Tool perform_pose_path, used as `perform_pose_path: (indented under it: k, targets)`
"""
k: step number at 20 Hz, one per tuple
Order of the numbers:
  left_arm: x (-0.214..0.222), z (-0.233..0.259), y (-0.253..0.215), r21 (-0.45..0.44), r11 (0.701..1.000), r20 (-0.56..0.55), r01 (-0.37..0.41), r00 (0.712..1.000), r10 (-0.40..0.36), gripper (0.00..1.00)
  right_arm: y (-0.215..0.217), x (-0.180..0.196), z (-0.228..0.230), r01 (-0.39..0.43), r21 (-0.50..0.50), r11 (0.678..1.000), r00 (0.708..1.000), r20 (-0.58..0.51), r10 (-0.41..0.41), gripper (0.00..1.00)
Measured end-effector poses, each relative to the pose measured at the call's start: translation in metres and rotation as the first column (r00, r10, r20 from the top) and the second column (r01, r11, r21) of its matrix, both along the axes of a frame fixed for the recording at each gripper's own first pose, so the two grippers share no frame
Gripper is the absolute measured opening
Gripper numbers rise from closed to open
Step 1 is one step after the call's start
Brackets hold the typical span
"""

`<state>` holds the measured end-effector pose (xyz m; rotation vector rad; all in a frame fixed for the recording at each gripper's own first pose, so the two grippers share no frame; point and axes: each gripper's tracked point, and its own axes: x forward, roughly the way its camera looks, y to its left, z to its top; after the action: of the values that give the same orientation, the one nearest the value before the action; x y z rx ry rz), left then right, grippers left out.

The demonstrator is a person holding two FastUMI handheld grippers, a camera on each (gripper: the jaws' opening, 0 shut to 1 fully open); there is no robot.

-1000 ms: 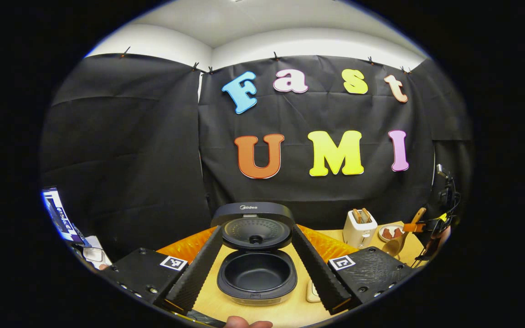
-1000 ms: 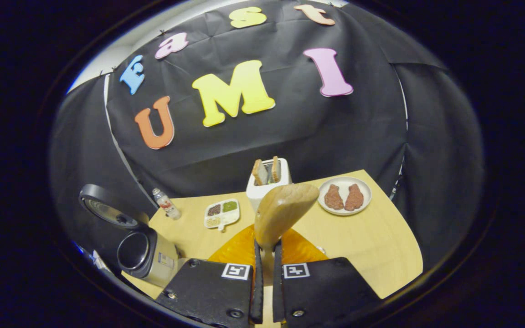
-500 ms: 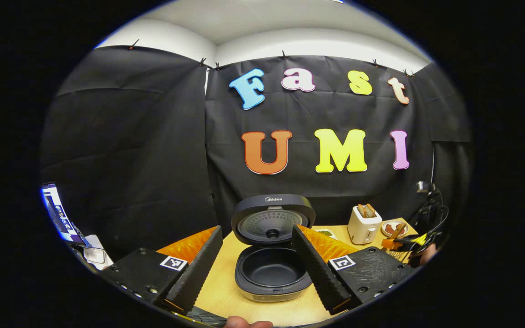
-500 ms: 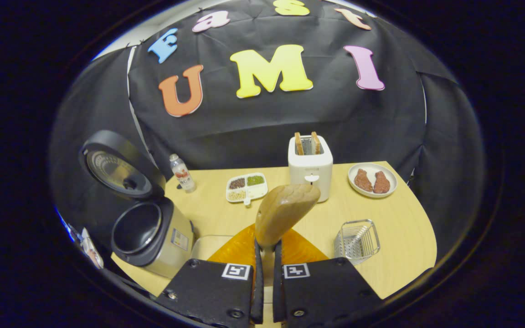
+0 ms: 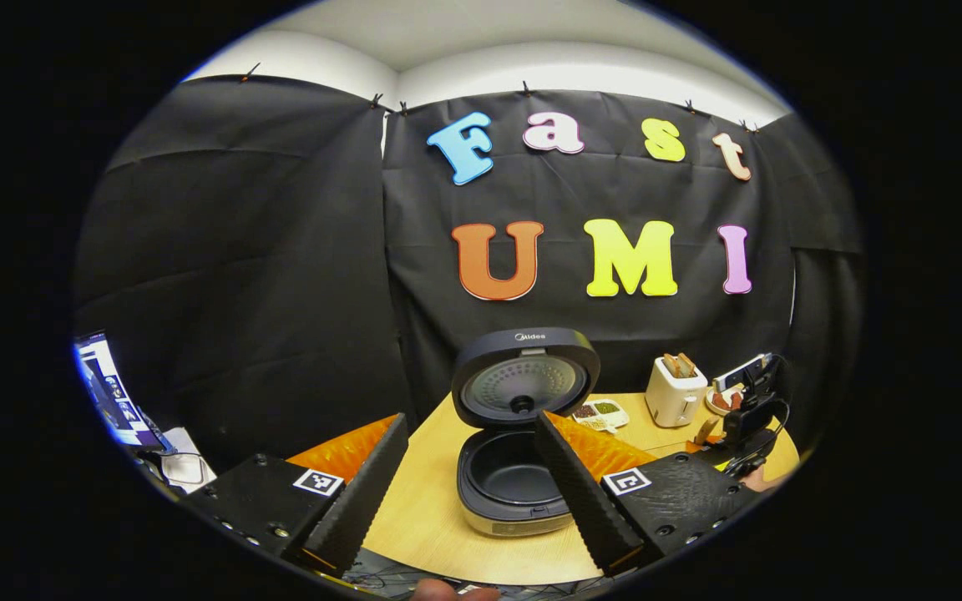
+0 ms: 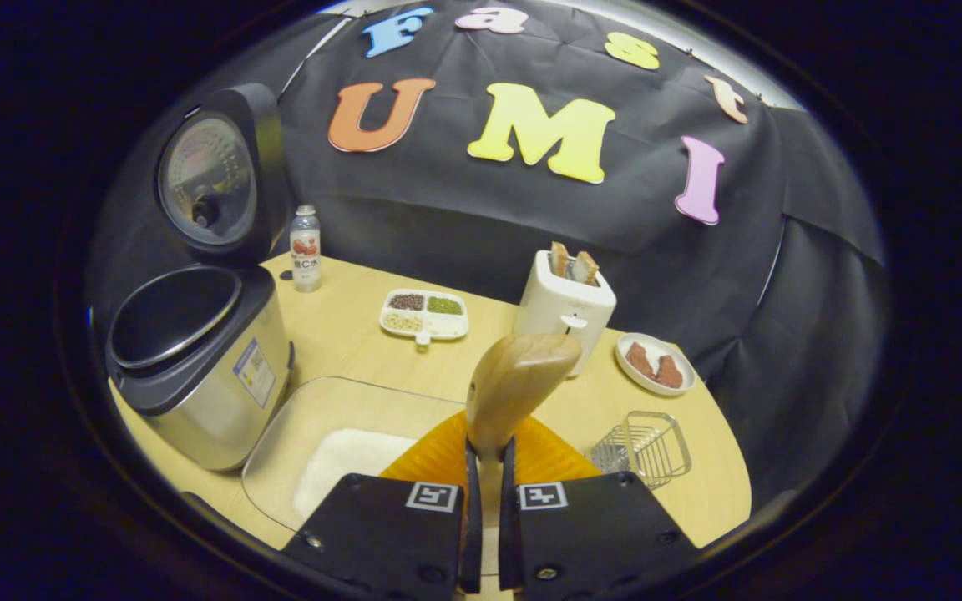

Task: Close the left gripper, press the button to open the rice cooker; take a wooden spoon from the chopstick holder with the right hand, scoop a spoonful of rice and pour it into the rice cooker, then put the wooden spoon back into the chopstick holder.

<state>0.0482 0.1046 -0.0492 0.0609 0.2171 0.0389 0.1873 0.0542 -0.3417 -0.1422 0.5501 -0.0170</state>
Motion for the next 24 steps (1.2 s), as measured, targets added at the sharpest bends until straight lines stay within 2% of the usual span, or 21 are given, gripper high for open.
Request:
perform_pose_path:
  k: [5, 10, 15, 18, 19, 21, 22, 23, 24]
  targets:
    - [-0.005, -0.005, 0.008, -0.007, 1.0, -0.008, -0.007, 1.0, 0.007, 0.98, 0.038, -0.009, -0.007, -0.016, 0.184, 0.983, 0.999, -0.047, 0.026, 0.13]
    - [-0.007, -0.007, 0.011, -0.013, 1.0, -0.012, -0.018, 1.0, 0.018, 0.98, 0.046, -0.015, -0.007, 0.045, 0.409, 0.911, 0.992, -0.126, 0.008, 0.13]
    - [-0.008, -0.012, 0.012, -0.039, 0.999, -0.024, -0.022, 0.999, 0.021, 0.98, 0.051, -0.012, -0.006, 0.128, 0.614, 0.779, 0.981, -0.196, -0.006, 0.13]
    - [-0.01, -0.01, 0.009, -0.033, 0.999, -0.02, -0.014, 1.0, 0.013, 0.98, 0.056, -0.013, -0.004, 0.151, 0.713, 0.685, 0.977, -0.215, 0.008, 0.13]
    - [-0.011, -0.01, 0.006, -0.031, 0.999, -0.023, -0.01, 1.0, 0.01, 0.98, 0.052, -0.012, -0.006, 0.169, 0.741, 0.65, 0.974, -0.226, 0.005, 0.13]
    - [-0.01, -0.01, -0.003, -0.026, 1.0, -0.026, -0.002, 1.0, 0.001, 0.98, 0.043, -0.012, -0.013, 0.22, 0.805, 0.551, 0.965, -0.261, -0.005, 0.13]
    - [-0.009, -0.01, -0.006, -0.024, 1.0, -0.027, 0.003, 1.0, -0.004, 0.98, 0.036, -0.012, -0.015, 0.241, 0.824, 0.512, 0.962, -0.272, -0.015, 0.13]
    - [-0.009, -0.009, -0.009, -0.021, 1.0, -0.027, 0.006, 1.0, -0.006, 0.98, 0.028, -0.011, -0.017, 0.251, 0.835, 0.489, 0.961, -0.276, -0.022, 0.13]
    - [-0.008, -0.009, -0.013, -0.021, 1.0, -0.028, 0.009, 1.0, -0.009, 0.98, 0.021, -0.013, -0.02, 0.258, 0.837, 0.483, 0.961, -0.275, -0.035, 0.13]
